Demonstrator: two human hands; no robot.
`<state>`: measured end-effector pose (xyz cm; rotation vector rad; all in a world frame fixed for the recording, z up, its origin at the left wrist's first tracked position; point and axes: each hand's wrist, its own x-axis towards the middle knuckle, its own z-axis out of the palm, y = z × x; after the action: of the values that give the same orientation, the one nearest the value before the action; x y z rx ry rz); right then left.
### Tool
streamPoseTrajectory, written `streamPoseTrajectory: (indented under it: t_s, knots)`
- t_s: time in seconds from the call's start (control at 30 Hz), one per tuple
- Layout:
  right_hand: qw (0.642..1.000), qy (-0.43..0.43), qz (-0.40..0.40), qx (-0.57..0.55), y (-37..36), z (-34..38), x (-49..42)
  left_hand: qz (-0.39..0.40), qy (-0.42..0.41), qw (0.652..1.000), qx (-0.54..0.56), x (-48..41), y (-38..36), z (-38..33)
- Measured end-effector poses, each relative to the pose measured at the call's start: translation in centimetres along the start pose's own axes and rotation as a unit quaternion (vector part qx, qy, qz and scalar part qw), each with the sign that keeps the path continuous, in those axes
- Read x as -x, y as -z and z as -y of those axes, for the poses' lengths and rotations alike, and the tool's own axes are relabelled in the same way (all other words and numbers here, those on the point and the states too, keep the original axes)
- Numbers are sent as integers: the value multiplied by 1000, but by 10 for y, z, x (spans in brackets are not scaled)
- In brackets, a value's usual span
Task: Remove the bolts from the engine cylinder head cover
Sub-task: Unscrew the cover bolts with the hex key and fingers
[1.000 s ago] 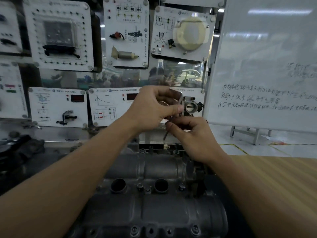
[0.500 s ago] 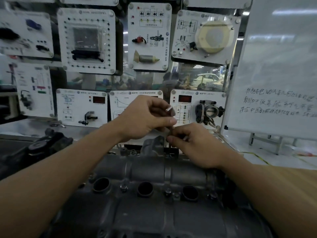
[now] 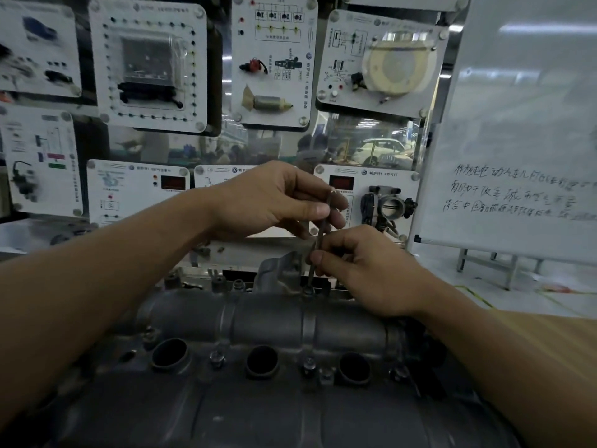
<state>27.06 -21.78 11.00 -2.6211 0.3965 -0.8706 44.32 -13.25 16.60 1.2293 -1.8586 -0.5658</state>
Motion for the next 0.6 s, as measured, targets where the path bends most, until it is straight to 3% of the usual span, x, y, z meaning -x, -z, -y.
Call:
streamPoseTrajectory:
  t_s: [0.23,0.6]
  knots:
    - [1000,9,13,-18,0,-1,2,3,-19,999,40,8,-1,13]
    - [997,-9,-34,-70,3,8,4,-114,-86,989,-39,9,-12,12]
